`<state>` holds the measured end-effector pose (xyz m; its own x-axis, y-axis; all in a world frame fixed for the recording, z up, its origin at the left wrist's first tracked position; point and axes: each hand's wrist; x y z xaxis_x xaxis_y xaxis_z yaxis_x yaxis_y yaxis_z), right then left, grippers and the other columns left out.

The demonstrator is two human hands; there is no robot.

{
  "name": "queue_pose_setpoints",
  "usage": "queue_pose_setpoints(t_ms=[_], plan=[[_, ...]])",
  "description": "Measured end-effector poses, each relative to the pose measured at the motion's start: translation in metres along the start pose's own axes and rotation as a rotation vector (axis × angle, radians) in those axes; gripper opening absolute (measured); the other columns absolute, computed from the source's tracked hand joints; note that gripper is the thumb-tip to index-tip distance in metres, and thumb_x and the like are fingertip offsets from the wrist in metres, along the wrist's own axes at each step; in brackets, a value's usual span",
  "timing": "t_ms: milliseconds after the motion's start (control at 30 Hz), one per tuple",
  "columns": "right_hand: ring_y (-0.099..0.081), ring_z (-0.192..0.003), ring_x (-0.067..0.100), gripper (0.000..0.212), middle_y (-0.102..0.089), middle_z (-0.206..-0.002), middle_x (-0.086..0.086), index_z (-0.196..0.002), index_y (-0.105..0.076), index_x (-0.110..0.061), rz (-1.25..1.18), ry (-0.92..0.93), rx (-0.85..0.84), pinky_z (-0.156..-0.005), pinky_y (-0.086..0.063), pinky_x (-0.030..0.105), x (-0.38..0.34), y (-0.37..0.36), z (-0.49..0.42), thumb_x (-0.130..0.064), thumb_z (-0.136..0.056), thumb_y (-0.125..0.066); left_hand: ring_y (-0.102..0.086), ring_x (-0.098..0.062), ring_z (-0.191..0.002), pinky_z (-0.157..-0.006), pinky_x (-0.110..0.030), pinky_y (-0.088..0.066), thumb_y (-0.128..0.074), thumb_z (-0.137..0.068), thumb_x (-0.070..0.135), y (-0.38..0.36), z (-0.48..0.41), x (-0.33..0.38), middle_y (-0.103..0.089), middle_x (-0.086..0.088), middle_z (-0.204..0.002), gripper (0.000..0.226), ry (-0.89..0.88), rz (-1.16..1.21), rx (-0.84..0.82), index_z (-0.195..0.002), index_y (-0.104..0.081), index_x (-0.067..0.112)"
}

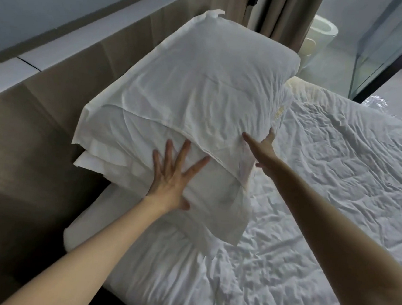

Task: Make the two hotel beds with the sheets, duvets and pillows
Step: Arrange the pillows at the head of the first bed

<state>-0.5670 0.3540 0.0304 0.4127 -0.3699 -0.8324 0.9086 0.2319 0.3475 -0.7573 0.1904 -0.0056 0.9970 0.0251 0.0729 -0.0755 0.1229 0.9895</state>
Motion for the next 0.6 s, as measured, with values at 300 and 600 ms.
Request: queue_pose_setpoints(t_ms=[300,600], plan=[[-0.054,-0.109,0.019,0.083,-0.054,-0.124,0.003,-0.136,-0.045,-0.009,-0.156,-0.022,0.227,-0.096,-0.045,0.031,-0.021,-0.032,-0.039,-0.053,-0.073,-0.077,-0.014,-0.049,-0.143,-0.107,-0.073,-0.013,-0.086,-0.052,0.029,-0.003,-0.013,-0.024,-0.018,-0.012,-0.159,0.121,-0.098,-0.029,0.415,-0.150,-0.016,0.042],[-0.060,-0.089,0.022,0.029,-0.068,-0.098,0.007,-0.103,-0.065,-0.003,-0.085,0.537,0.419,-0.076,-0.043,0.026,-0.174,-0.029,0.000,-0.028,-0.090,-0.061,-0.020,-0.034,-0.146,-0.112,-0.062,-0.024,-0.052,-0.081,-0.006,0.095,-0.025,-0.018,-0.022,-0.006,-0.159,0.088,0.015,0.369,0.660,-0.148,-0.022,0.043]])
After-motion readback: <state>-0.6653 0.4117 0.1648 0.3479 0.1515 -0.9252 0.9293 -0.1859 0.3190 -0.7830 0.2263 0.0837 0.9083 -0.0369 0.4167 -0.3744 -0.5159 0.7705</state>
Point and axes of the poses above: each hand's wrist, its own z-axis away from the middle knuckle, its own y-axis out of the back of the hand, x = y × z
